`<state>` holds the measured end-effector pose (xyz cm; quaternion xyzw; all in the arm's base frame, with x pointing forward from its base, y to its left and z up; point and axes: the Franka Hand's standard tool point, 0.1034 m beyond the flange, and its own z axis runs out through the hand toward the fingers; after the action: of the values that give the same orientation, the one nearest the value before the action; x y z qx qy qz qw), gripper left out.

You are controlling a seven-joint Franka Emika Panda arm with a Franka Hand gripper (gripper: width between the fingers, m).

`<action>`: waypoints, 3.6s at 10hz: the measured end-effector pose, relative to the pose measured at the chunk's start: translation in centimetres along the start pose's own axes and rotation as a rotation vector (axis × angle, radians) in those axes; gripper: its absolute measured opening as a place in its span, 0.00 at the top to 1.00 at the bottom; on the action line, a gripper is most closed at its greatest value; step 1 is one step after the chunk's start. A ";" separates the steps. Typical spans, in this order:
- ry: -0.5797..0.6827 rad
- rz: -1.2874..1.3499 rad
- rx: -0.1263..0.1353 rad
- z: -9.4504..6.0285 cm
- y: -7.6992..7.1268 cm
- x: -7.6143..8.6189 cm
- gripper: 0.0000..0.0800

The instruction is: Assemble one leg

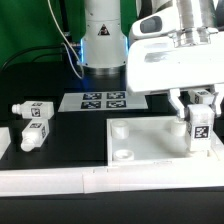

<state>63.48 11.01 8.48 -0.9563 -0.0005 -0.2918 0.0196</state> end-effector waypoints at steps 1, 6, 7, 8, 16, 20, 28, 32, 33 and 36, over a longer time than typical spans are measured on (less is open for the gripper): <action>0.020 0.007 -0.001 0.0 0.0 0.1 0.64; -0.034 0.014 0.000 0.2 0.0 0.1 0.25; -0.065 0.024 0.005 0.1 -0.1 1.1 0.25; -0.128 0.029 0.009 0.4 -0.3 1.5 0.20; -0.555 0.116 -0.003 0.9 0.3 -0.3 0.19; -0.554 0.220 -0.033 0.9 0.5 -0.2 0.64; -0.492 1.180 -0.265 1.1 -0.2 -0.3 0.64; -0.477 1.257 -0.256 1.1 -0.4 -0.4 0.63; -0.489 1.120 -0.218 1.1 -0.6 -0.5 0.31; -0.519 0.652 -0.124 0.9 -1.7 -0.7 0.21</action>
Offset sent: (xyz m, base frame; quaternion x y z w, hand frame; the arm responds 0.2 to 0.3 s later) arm 0.0000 0.0000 0.0000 0.0000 0.0000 0.0000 1.0000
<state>63.34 12.70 7.44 -0.9476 0.3146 -0.0194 0.0524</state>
